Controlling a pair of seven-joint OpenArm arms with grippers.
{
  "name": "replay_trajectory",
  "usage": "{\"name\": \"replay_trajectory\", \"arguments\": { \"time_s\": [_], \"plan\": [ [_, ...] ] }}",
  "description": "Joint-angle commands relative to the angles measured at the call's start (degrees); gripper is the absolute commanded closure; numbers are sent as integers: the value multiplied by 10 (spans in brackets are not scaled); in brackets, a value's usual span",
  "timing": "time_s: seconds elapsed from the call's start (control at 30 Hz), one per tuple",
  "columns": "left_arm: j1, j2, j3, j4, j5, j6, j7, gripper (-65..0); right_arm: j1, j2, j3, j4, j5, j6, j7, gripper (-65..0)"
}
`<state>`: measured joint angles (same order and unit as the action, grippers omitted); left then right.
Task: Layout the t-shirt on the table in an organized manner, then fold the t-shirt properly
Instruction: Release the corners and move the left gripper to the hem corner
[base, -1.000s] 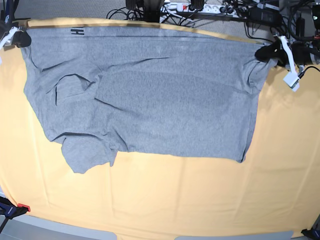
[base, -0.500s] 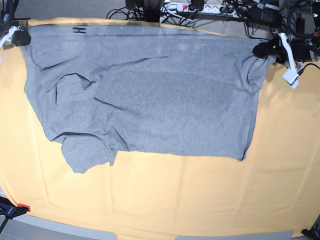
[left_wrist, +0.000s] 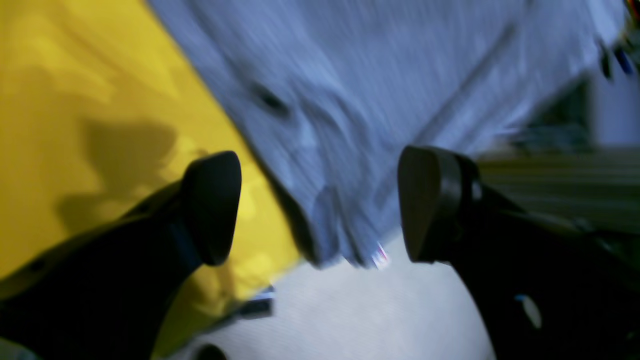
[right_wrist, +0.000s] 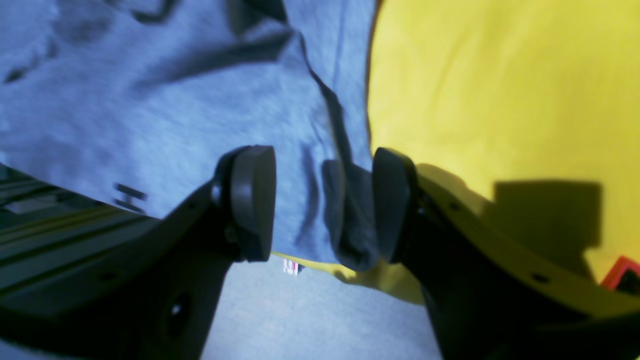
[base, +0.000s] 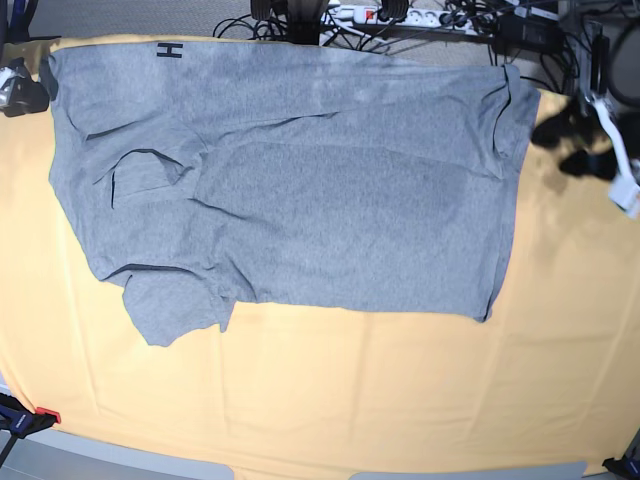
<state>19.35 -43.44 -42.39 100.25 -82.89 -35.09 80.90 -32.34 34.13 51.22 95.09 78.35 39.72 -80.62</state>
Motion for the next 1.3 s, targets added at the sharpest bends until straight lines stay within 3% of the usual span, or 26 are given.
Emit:
{"name": "replay_trajectory", "arguments": {
  "time_s": [0.0, 0.07, 0.27, 0.43, 0.57, 0.83, 1.1, 1.27],
  "plan": [
    [-19, -13, -19, 6, 7, -3, -9, -494, 0, 13, 7, 11, 14, 3, 6, -332],
    [-45, -12, -37, 6, 45, 0, -16, -494, 0, 13, 7, 12, 14, 3, 6, -332],
    [-127, 31, -61, -11, 178, 42, -138, -494, 0, 13, 7, 12, 14, 3, 6, -332],
    [-193, 64, -51, -120, 193, 49, -167, -494, 0, 13, 7, 12, 14, 3, 6, -332],
    [-269, 68, -8, -265, 190, 44, -176, -494, 0, 13, 7, 12, 14, 3, 6, -332],
    [-440, 83, 138, -509, 189, -12, -188, -494, 0, 13, 7, 12, 14, 3, 6, -332],
    [-534, 143, 234, -599, 288, -5, -243, -494, 0, 13, 7, 12, 14, 3, 6, -332],
    [-530, 182, 266, -602, 370, 31, -286, -494, 0, 13, 7, 12, 14, 3, 6, -332]
  ]
}}
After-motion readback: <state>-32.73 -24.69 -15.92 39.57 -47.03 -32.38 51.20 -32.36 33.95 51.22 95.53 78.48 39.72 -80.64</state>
